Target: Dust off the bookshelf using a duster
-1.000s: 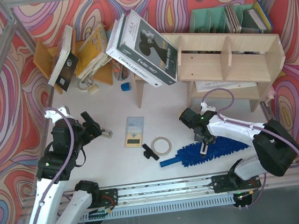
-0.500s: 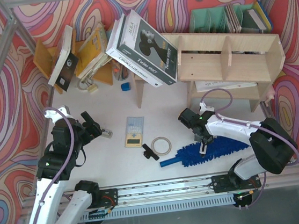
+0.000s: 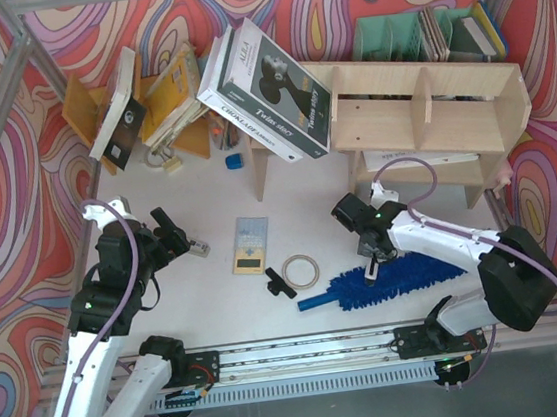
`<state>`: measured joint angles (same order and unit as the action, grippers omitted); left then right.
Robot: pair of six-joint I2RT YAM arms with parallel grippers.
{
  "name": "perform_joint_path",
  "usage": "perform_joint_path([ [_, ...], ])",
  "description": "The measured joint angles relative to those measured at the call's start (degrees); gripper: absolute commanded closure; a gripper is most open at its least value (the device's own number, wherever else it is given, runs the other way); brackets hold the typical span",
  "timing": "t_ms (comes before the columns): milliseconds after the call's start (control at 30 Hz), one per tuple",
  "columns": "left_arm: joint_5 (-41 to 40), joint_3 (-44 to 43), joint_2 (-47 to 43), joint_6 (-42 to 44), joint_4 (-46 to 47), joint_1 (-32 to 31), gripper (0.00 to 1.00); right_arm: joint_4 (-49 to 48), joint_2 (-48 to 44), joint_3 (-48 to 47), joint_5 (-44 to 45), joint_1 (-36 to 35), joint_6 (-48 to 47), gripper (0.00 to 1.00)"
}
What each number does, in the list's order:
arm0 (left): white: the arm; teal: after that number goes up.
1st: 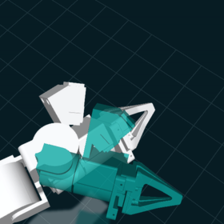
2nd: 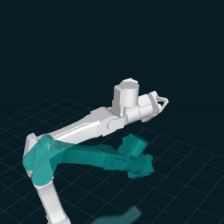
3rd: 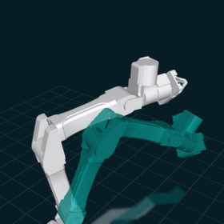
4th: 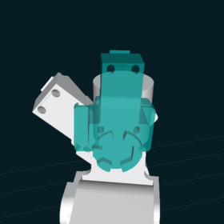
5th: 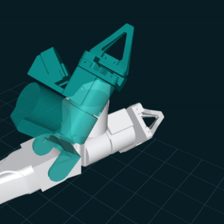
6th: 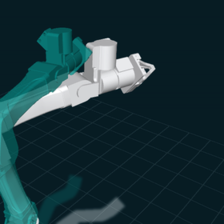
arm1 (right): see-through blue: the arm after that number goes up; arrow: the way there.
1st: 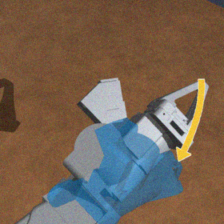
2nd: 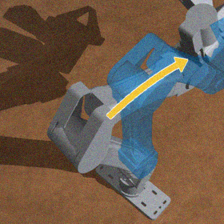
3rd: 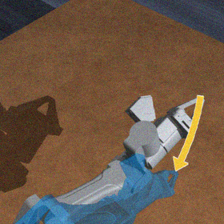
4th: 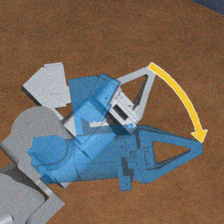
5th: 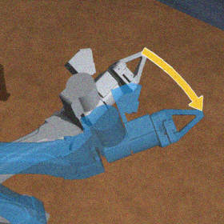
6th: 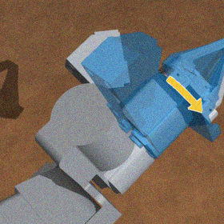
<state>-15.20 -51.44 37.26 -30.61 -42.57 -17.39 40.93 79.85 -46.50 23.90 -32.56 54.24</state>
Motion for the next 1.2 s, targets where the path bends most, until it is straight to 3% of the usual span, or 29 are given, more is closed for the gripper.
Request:
perform_joint_path([
  [400, 0.02, 0.0, -0.02, 0.02, 0.0, 0.0, 0.02, -2.51, 0.24, -5.7, -2.08, -3.58, 0.2, 0.76],
  [967, 0.22, 0.0, -0.28, 0.0, 0.0, 0.0, 0.02, -12.74, 17.05, -20.98, -2.75, -17.14, 0.39, 0.75],
  [1033, 0.22, 0.0, -0.28, 0.02, 0.0, 0.0, 0.02, -13.4, 18.93, -22.47, -3.06, -17.68, 0.39, 0.73],
  [1200, 0.24, 0.0, -0.28, 0.02, 0.0, 0.0, 0.02, -14.08, 22.84, -25.31, -3.41, -18.56, 0.33, 0.52],
])
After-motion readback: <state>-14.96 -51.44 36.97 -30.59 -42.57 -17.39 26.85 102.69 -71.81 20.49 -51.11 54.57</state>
